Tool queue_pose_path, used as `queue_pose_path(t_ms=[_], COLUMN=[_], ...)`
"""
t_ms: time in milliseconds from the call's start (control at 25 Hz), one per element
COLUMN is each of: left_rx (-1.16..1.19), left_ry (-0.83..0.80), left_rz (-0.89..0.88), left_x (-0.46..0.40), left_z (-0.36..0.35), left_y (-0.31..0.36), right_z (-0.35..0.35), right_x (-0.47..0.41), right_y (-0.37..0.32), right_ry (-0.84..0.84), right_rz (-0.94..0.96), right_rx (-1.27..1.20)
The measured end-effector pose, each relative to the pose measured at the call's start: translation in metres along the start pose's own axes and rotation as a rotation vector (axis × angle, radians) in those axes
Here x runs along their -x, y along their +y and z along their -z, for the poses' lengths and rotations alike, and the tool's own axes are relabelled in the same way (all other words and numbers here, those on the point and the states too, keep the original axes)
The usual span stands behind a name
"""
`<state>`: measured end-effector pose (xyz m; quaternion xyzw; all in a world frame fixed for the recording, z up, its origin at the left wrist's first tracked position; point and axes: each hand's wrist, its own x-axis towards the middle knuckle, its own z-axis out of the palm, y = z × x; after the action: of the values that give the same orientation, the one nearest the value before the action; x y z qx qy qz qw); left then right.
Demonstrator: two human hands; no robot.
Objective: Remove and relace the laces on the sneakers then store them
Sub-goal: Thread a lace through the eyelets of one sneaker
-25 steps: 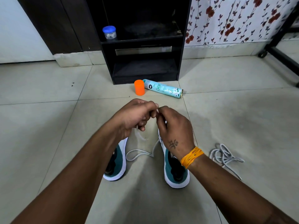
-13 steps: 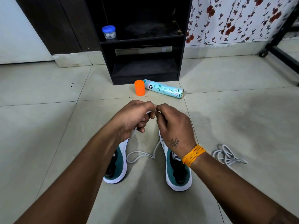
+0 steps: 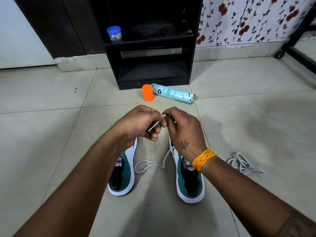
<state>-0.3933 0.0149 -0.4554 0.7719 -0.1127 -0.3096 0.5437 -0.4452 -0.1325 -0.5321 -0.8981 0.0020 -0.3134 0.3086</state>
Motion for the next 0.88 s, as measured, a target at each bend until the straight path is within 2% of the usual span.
queue_pose_path(t_ms=[200,400,560,880], left_rx=[-0.015,0.203,0.324,0.273], left_ry=[-0.043,0.113,0.173,0.162], left_rz=[-0.017,0.032,0.061,0.070], left_x=[0.001,-0.006,-0.009,-0.009], left_z=[0.008,0.001,-0.004,-0.009], left_y=[-0.005,-0.021,-0.030,-0.030], right_z=[-0.003,0.003,0.004,0.004], right_x=[-0.002,0.008,0.025,0.025], right_y=[0.009,-0.004,-0.011,-0.006], right_ry=[-0.051,0.028,-0.031,-0.022], right_rz=[-0.039,-0.171,-0.105,-0.038], right_rx=[-0.002,-0.107,-0.081,0.007])
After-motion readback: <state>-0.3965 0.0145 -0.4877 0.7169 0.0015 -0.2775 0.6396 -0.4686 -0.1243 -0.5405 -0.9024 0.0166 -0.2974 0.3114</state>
